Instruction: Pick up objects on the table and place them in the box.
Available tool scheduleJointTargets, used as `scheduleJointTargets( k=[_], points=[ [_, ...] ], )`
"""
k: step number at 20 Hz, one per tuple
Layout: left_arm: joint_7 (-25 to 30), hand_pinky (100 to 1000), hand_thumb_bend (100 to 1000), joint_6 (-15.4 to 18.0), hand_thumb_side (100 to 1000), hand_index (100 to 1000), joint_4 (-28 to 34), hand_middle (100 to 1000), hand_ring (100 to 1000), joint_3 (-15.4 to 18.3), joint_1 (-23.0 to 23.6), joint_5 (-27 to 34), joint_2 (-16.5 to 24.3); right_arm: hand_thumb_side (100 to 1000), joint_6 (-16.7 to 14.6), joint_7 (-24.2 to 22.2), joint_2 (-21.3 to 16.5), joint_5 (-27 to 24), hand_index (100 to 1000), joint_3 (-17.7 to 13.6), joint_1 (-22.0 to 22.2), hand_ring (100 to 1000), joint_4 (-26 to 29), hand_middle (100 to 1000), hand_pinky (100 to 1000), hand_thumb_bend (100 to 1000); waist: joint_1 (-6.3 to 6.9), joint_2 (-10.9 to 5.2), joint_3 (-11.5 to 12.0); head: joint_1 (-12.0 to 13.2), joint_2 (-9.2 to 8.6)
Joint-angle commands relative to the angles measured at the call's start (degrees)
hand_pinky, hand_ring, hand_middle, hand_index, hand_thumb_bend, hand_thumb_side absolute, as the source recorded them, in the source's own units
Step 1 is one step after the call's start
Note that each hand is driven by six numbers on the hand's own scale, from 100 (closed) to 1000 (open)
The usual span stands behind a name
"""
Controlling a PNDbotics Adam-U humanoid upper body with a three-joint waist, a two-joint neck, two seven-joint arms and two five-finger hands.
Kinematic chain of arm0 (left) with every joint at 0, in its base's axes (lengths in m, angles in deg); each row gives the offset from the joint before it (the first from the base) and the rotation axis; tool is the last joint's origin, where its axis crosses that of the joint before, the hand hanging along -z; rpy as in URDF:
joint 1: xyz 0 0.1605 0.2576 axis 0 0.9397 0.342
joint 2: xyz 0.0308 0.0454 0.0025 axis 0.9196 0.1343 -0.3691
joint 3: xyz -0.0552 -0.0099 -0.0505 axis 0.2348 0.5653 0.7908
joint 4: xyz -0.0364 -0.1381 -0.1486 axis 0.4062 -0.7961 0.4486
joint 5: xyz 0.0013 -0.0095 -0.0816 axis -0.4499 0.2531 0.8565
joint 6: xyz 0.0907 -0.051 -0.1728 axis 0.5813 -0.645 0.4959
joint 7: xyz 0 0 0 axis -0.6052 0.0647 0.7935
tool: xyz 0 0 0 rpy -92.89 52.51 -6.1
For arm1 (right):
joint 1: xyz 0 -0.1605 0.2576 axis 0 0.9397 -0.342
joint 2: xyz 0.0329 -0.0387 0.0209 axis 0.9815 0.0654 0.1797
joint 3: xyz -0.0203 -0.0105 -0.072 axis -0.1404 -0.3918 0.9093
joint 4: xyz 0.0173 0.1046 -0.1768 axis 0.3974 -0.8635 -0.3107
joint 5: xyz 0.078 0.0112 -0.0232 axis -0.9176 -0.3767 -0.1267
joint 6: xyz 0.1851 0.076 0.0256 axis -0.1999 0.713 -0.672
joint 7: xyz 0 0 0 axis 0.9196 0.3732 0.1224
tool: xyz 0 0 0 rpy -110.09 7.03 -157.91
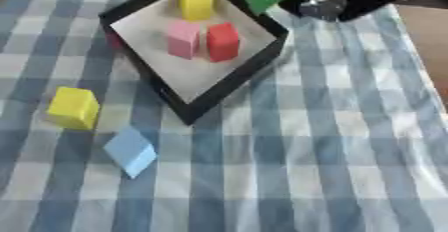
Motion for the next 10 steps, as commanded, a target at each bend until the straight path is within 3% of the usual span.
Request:
scheduleJointTargets(
  k=[1, 6, 10],
  points=[
    [0.4, 754, 346, 0.1, 750, 839, 1.6, 832, 752, 0.0, -1.3, 0.1, 1.5, 100, -0.7, 1.6, 2.4, 4.7, 515, 0.2, -3.4, 659, -9.3, 464, 839, 100, 0.46, -1.81, 0.4, -0.7, -0.97],
    [1.0, 754, 347, -0.1, 750, 839, 1.7, 832, 752, -0.5, -2.5, 0.1, 1.4, 100, -4.0, 3.8, 8.1, 11.9, 524, 0.9, -5.8, 662, -23.0, 472, 845, 100, 0.00, -1.19, 1.7, -1.8, -1.66],
    [1.5, 755, 347, -0.2, 751, 839, 1.8, 832, 752, -1.0, -3.2, 0.2, 1.2, 100, -5.3, 5.8, 11.8, 15.0, 534, 0.5, -6.0, 665, -29.9, 480, 848, 100, -0.25, -0.80, 2.7, -2.7, -1.99]
  ],
)
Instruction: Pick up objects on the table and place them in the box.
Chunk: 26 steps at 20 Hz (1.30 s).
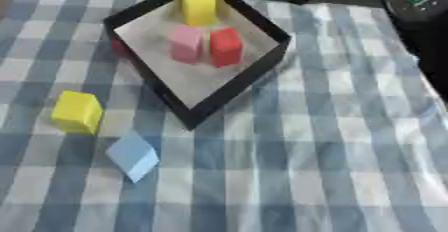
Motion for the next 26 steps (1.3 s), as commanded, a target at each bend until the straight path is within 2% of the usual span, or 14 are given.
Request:
scheduleJointTargets(
  k=[1, 6, 7, 9, 10, 12, 13, 15, 17, 20, 24, 26],
  points=[
    [0.6, 755, 347, -0.1, 751, 839, 1.1, 832, 752, -0.2, -1.3, 0.2, 1.1, 100, -0.9, 1.7, 3.0, 2.9, 539, -0.8, -1.2, 666, -5.7, 484, 848, 100, -0.33, -0.74, 0.7, -1.0, -1.00],
    [1.2, 755, 348, -0.3, 753, 838, 1.1, 832, 752, -0.8, -1.9, 0.2, 0.8, 100, -3.5, 2.5, 6.5, 6.8, 575, 0.0, -0.2, 694, -10.9, 515, 853, 105, -0.66, -0.49, 1.6, -1.8, -1.49],
    [1.2, 755, 347, -0.3, 753, 838, 1.1, 832, 752, -0.8, -1.9, 0.2, 0.8, 100, -3.9, 2.3, 6.9, 7.6, 587, 0.1, 0.0, 704, -11.5, 525, 856, 141, -0.71, -0.49, 1.6, -1.8, -1.47],
    [1.3, 755, 347, -0.4, 753, 838, 1.0, 832, 752, -0.8, -1.9, 0.1, 0.8, 100, -4.6, 1.9, 7.5, 8.9, 634, 0.1, 0.5, 731, -12.4, 569, 860, 159, -0.75, -0.48, 1.7, -1.8, -1.52],
    [1.3, 755, 348, -0.4, 752, 838, 1.0, 832, 752, -0.9, -2.0, 0.1, 0.8, 100, -4.8, 1.8, 7.6, 9.3, 693, 0.1, 0.6, 757, -12.7, 624, 864, 226, -0.76, -0.48, 1.7, -1.9, -1.51],
    [1.3, 755, 348, -0.4, 753, 838, 1.0, 832, 751, -0.8, -1.9, 0.1, 0.9, 100, -4.9, 1.5, 7.7, 10.3, 757, 0.1, 0.8, 788, -12.9, 686, 864, 291, -0.75, -0.49, 1.7, -1.8, -1.33],
    [1.2, 755, 347, -0.4, 753, 839, 1.0, 832, 751, -0.8, -1.9, 0.1, 0.9, 100, -4.9, 1.3, 7.7, 10.8, 843, 0.1, 0.8, 830, -12.9, 759, 873, 394, -0.74, -0.51, 1.6, -1.7, -1.23],
    [1.2, 756, 348, -0.4, 754, 839, 0.9, 832, 752, -0.8, -1.7, 0.1, 1.0, 120, -5.0, 0.8, 7.4, 11.9, 903, -0.2, 0.7, 862, -12.3, 817, 888, 477, -0.69, -0.55, 1.4, -1.6, -1.09],
    [1.2, 756, 349, -0.5, 755, 839, 0.8, 833, 752, -0.7, -1.5, 0.0, 1.1, 181, -4.6, 1.1, 6.8, 11.8, 918, -0.7, 0.6, 870, -10.9, 826, 892, 480, -0.58, -0.62, 1.1, -1.2, -0.89],
    [1.1, 756, 349, -0.5, 754, 839, 0.7, 833, 751, -0.5, -1.0, -0.1, 1.2, 172, -2.0, 3.4, 5.5, 9.8, 914, -1.8, 0.5, 847, -8.1, 803, 876, 460, -0.36, -0.89, 0.6, -0.7, -0.56],
    [0.9, 756, 349, -0.5, 753, 839, 0.5, 832, 751, -0.3, -0.4, -0.1, 1.3, 163, 2.0, 7.0, 3.3, 3.8, 900, -2.0, 1.8, 837, -2.8, 788, 867, 428, -0.11, -1.40, -0.3, 0.2, -0.24],
    [0.7, 756, 349, -0.4, 753, 839, 0.4, 832, 751, -0.2, 0.0, -0.1, 1.3, 154, 4.8, 9.1, 1.6, 0.1, 886, -2.9, 3.0, 825, 1.1, 767, 854, 375, -0.01, -1.65, -0.8, 0.7, -0.07]
  ],
)
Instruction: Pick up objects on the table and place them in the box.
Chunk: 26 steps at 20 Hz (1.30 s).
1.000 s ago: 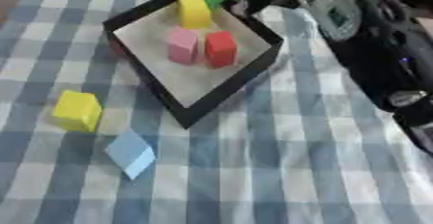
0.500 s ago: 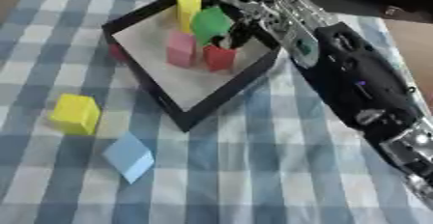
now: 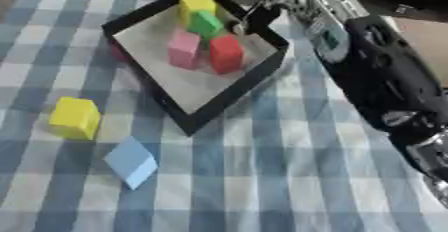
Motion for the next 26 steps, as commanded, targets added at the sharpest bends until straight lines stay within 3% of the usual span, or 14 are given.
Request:
scheduleJointTargets(
  k=[1, 3, 5, 7, 12, 18, 26],
  points=[
    [-0.3, 755, 349, 0.1, 753, 839, 0.4, 832, 751, 0.7, 0.0, -0.1, 1.4, 181, 4.0, 3.2, -4.2, -5.9, 881, -1.7, 0.4, 824, 7.0, 760, 849, 338, 0.51, -1.75, -0.4, 0.8, 0.33],
    [-0.6, 755, 349, 0.1, 752, 839, 0.4, 833, 751, 0.9, 0.4, -0.2, 1.5, 274, 7.0, 5.5, -6.6, -11.5, 872, -2.9, 2.2, 821, 12.2, 748, 842, 213, 0.63, -1.93, -0.9, 1.4, 0.57],
    [-0.9, 756, 349, 0.3, 750, 839, 0.4, 833, 750, 1.3, 0.8, -0.2, 1.7, 435, 10.1, 7.9, -9.4, -17.7, 863, -4.3, 4.5, 823, 18.0, 744, 838, 100, 0.78, -2.08, -1.4, 2.2, 0.84],
    [-1.4, 755, 348, 0.4, 747, 839, 0.5, 833, 750, 1.7, 1.1, -0.3, 1.8, 511, 12.9, 10.4, -12.1, -23.5, 859, -5.9, 7.1, 824, 23.6, 741, 835, 100, 0.97, -2.22, -1.8, 2.8, 0.98],
    [-2.4, 755, 350, 0.9, 740, 839, 0.9, 833, 750, 2.7, 1.6, -0.4, 2.1, 438, 16.3, 17.6, -17.1, -37.3, 858, -11.3, 15.3, 823, 35.2, 735, 822, 100, 1.43, -2.54, -2.9, 4.4, 1.09],
    [-3.4, 755, 352, 1.4, 729, 840, 1.5, 834, 750, 3.5, 2.0, -0.7, 2.4, 458, 16.0, 32.4, -18.0, -50.1, 850, -17.8, 26.6, 802, 43.0, 719, 802, 100, 2.06, -2.60, -4.0, 5.6, 1.21],
    [-5.1, 755, 357, 2.1, 714, 842, 2.4, 834, 751, 4.9, 2.0, -0.9, 2.1, 534, 11.1, 46.4, -12.0, -53.7, 861, -21.9, 39.2, 811, 43.5, 738, 802, 100, 3.49, -2.55, -4.6, 6.9, 1.40]
  ],
)
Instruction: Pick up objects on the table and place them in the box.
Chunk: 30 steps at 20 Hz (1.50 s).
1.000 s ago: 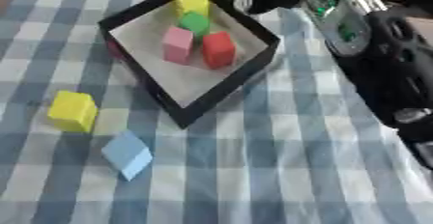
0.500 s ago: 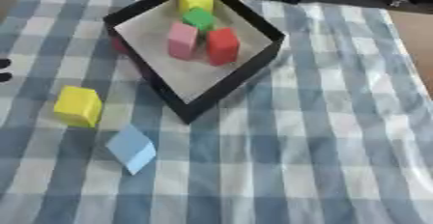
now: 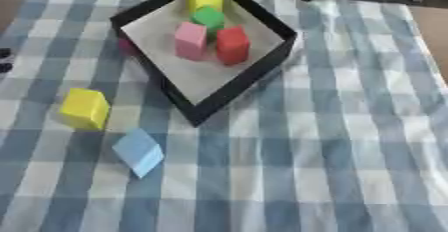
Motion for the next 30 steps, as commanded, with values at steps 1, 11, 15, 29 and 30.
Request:
scheduleJointTargets(
  k=[1, 11, 15, 29, 30],
  points=[
    [-0.8, 755, 357, 0.4, 711, 842, 1.5, 834, 751, 1.2, -0.5, -0.5, 1.5, 543, -1.4, 4.1, 1.4, -0.9, 859, -1.6, 1.7, 811, 1.3, 737, 801, 100, 1.31, -2.40, -0.1, 0.6, -0.03],
    [-1.3, 757, 360, 1.2, 690, 843, 2.3, 835, 753, 1.7, -1.6, -1.8, 3.4, 603, -4.4, 7.2, 5.6, -1.7, 855, -1.3, 5.3, 816, -6.3, 726, 799, 100, 2.97, -2.58, -0.3, 1.4, 0.43],
    [-0.5, 763, 373, 1.6, 658, 846, 2.9, 833, 756, 1.5, -3.1, -4.7, 6.3, 594, -5.3, 7.0, 5.9, -2.0, 849, -1.1, 6.0, 810, -7.7, 718, 797, 100, 3.21, -2.54, -0.2, 1.3, 0.80],
    [27.6, 830, 533, -3.4, 604, 896, -0.1, 861, 813, -6.5, -11.4, -19.1, 28.4, 595, -5.5, 7.2, 5.4, -2.3, 844, -0.9, 7.3, 803, -7.2, 709, 795, 100, 4.17, -2.88, -0.7, 1.3, 1.01],
    [31.0, 837, 540, -3.4, 588, 898, -0.2, 863, 818, -7.0, -11.7, -19.1, 29.2, 595, -5.4, 7.2, 5.4, -2.4, 844, -0.9, 7.3, 803, -7.2, 709, 795, 100, 4.20, -2.89, -0.8, 1.3, 1.02]
  ],
)
